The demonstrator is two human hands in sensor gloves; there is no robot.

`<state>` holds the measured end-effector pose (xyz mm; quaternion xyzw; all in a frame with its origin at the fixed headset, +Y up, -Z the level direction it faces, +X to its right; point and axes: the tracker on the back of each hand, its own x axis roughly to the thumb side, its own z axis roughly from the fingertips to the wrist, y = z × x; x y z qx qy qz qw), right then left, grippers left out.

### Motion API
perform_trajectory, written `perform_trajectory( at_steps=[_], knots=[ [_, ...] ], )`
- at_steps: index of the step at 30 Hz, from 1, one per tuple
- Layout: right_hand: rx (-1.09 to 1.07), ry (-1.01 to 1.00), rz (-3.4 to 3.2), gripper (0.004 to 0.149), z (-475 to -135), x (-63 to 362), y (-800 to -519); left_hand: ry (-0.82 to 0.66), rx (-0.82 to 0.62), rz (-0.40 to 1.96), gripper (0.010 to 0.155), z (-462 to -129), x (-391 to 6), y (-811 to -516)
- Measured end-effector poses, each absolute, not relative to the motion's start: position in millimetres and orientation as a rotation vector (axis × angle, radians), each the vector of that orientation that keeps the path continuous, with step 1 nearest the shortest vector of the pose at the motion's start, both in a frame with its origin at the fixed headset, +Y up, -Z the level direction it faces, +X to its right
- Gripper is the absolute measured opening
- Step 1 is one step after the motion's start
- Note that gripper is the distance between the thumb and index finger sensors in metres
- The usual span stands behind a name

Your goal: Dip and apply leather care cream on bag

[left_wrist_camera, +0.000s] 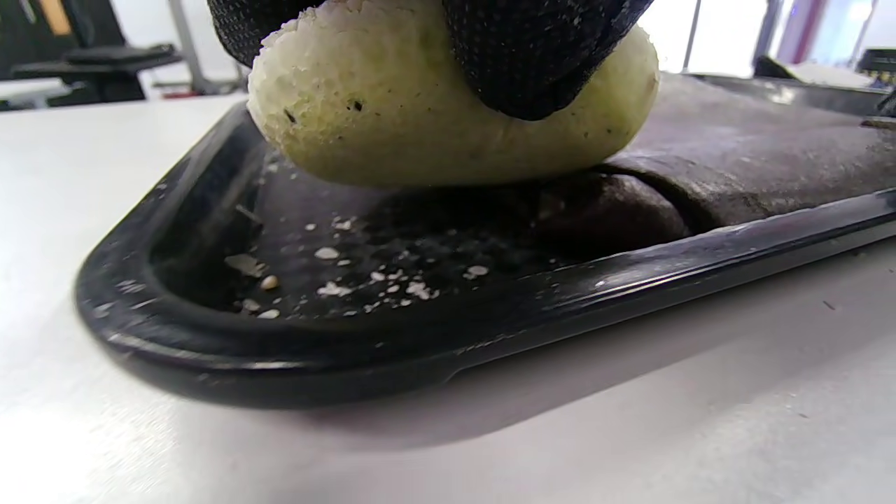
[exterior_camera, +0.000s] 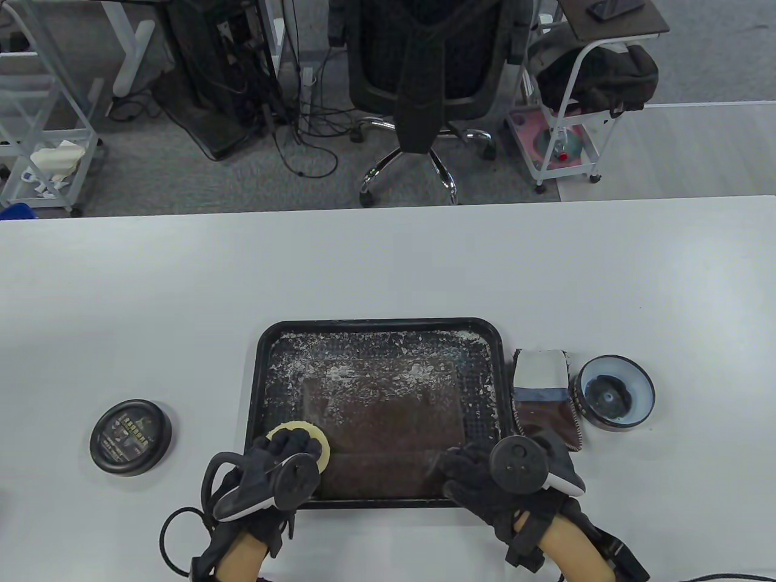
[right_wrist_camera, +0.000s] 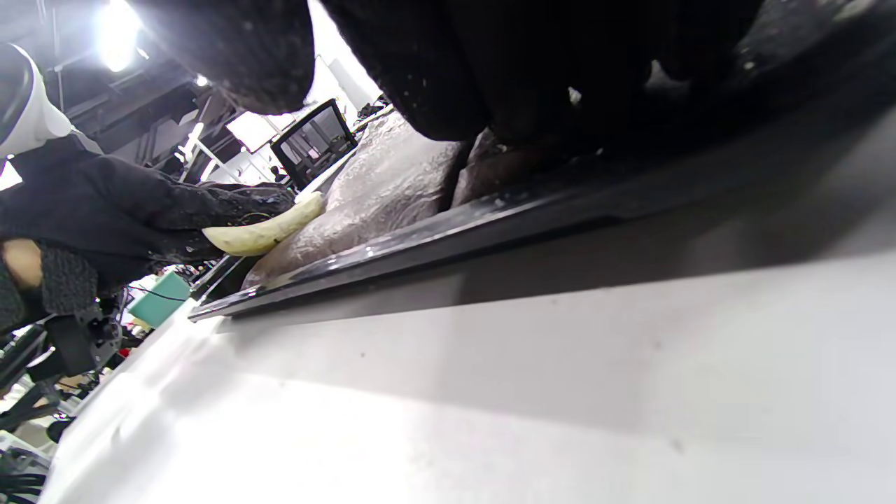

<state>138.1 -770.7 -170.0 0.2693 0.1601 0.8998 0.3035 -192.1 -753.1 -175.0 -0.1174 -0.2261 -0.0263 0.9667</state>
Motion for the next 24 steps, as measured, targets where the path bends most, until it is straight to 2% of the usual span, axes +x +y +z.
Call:
perform_trajectory(
  at_steps=[10, 24],
  knots=[
    [0.679, 0.399, 2.343, 0.059, -178, 145, -771, -0.566, -0.179, -0.078, 0.055, -168, -164, -754],
    [0.573, 0.360, 2.275, 0.060, -187, 154, -775, -0.781, -0.109, -0.065, 0.055, -160, -94, -765]
  ],
)
